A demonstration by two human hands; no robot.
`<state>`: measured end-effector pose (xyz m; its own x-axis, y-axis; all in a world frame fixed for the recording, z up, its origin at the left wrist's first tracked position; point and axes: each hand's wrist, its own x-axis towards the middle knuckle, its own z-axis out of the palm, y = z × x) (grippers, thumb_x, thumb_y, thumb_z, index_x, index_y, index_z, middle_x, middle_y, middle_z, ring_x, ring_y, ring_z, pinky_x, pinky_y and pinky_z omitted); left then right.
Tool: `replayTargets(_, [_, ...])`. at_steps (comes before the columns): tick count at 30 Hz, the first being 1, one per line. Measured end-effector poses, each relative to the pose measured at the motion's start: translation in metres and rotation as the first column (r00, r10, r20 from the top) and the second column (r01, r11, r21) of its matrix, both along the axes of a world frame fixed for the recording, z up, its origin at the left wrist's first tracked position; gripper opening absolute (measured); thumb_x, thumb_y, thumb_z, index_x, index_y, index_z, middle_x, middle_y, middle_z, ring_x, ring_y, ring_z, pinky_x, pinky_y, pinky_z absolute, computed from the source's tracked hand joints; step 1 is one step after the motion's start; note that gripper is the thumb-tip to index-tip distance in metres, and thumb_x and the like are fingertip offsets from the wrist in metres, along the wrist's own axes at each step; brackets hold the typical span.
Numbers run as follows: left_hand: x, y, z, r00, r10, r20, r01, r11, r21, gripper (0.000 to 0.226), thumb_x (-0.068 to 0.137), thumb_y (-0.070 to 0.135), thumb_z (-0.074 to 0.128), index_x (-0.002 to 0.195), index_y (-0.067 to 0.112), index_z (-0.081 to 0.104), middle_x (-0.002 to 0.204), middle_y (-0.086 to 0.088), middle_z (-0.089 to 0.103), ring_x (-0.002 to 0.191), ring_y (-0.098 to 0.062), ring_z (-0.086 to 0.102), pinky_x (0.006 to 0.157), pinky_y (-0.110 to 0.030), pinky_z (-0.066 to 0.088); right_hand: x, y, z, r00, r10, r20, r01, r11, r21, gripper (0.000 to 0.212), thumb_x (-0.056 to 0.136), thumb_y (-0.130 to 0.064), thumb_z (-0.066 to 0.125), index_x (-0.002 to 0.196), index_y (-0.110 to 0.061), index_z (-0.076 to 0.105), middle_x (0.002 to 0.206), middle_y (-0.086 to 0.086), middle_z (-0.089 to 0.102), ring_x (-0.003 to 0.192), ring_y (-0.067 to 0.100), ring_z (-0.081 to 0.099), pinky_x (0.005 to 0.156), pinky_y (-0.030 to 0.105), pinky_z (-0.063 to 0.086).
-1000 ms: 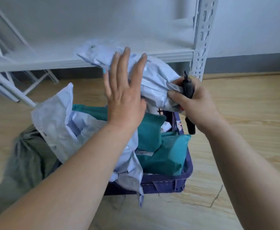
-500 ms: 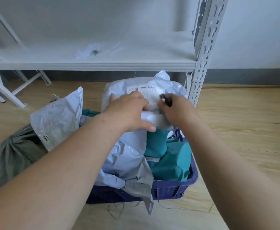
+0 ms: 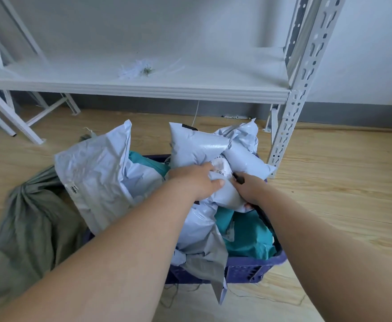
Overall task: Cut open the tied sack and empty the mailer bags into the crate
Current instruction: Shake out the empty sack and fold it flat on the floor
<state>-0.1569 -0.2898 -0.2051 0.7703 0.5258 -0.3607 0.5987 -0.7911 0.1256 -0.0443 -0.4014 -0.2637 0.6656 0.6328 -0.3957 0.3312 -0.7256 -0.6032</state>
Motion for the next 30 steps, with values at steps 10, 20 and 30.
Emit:
replayTargets(10, [-0.019,-0.008,0.031,0.971,-0.001,0.24,-0.05,0.978,0.204,0.069,0.082,0.069,0.048,0.141,0.034,0.037,0.143,0.002,0.043,0.13,-0.025,0.041,0.097,-0.042,0.036,0.0,-0.007,0.028,0.884,-0.415,0.215,0.318,0.871,0.375,0.038,0.09,-0.048,0.053,0.118,-0.022,0.06,0.111,0.008,0.062,0.091,0.028,0.058,0.069,0.03,0.039])
replayTargets(20, [-0.049,0.006,0.068,0.98,0.064,0.19,-0.111,0.962,0.249,0.074,0.074,0.072,0.057,0.137,0.035,0.042,0.137,-0.001,0.044,0.127,-0.027,0.04,0.098,-0.046,0.035,-0.025,0.02,0.082,0.963,-0.105,0.247,0.047,0.972,0.232,0.028,0.081,-0.044,0.067,0.104,-0.026,0.066,0.086,-0.004,0.064,0.081,0.022,0.06,0.068,0.03,0.045])
replayTargets(30, [-0.049,0.026,-0.002,0.967,0.193,-0.164,-0.195,0.981,0.006,0.08,0.076,0.07,0.057,0.145,0.042,0.029,0.157,0.003,0.01,0.139,-0.04,0.017,0.108,-0.052,0.028,-0.038,0.048,0.031,0.948,0.136,0.287,-0.147,0.989,0.017,0.085,0.07,-0.048,0.077,0.142,-0.034,0.033,0.132,0.005,0.054,0.118,0.029,0.054,0.086,0.037,0.045])
